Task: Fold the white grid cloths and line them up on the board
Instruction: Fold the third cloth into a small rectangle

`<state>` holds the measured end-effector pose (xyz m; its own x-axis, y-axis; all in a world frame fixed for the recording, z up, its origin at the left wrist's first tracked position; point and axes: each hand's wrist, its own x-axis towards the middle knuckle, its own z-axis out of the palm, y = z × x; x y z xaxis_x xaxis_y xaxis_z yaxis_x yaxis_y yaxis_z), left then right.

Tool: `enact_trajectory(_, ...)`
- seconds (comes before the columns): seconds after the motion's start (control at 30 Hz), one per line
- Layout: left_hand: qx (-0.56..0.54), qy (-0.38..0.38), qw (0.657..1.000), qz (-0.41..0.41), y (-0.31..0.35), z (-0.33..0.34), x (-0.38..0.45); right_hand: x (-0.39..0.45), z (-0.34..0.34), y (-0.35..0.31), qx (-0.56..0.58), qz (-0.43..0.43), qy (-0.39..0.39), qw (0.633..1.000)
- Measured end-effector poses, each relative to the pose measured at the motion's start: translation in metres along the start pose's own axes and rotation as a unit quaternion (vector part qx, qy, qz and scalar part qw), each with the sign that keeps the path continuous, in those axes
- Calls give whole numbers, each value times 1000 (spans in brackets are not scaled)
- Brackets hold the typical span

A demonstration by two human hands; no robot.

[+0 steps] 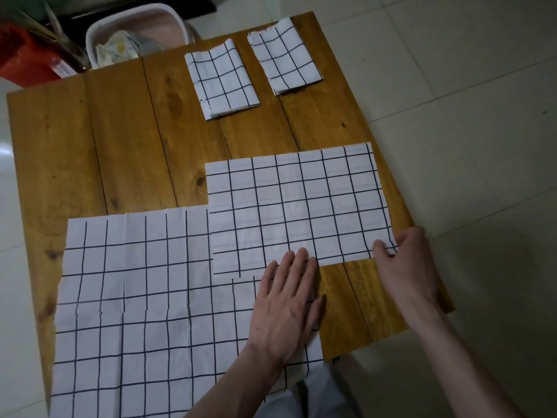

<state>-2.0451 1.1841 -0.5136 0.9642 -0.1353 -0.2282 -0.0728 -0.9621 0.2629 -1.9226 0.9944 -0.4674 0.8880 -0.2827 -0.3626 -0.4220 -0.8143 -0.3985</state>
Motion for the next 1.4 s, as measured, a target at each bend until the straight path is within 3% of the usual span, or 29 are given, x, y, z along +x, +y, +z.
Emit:
enact_trajectory(0.13, -6, -1, 1000, -5, 0, 2, 0, 1, -2, 0, 126, 33, -11, 991)
enact_trajectory(0.33, -14, -1, 1000, -3, 0, 0, -1, -3, 6, -9, 312, 88, -51, 945)
enact_trajectory(0.5, -26, 6, 1000, 0, 0, -6, 1, -20, 12, -20, 259, 11, 8, 966)
enact_trajectory(0.73, -95, 40, 995, 1, -5, -9, -3, -59, 16, -52, 275, -39, 32, 960)
enact_trajectory(0.97, -151, 162, 971, -94, -47, -27, -26, -99, 33, -83, 308, -122, -1, 944)
enact_trajectory(1.07, -148, 161, 967, -129, -73, -27, -38, -112, 42, -95, 302, -163, -19, 939)
enact_trajectory(1.4, -171, 177, 963, -112, -103, -17, -53, -124, 101, -106, 139, -322, -40, 936)
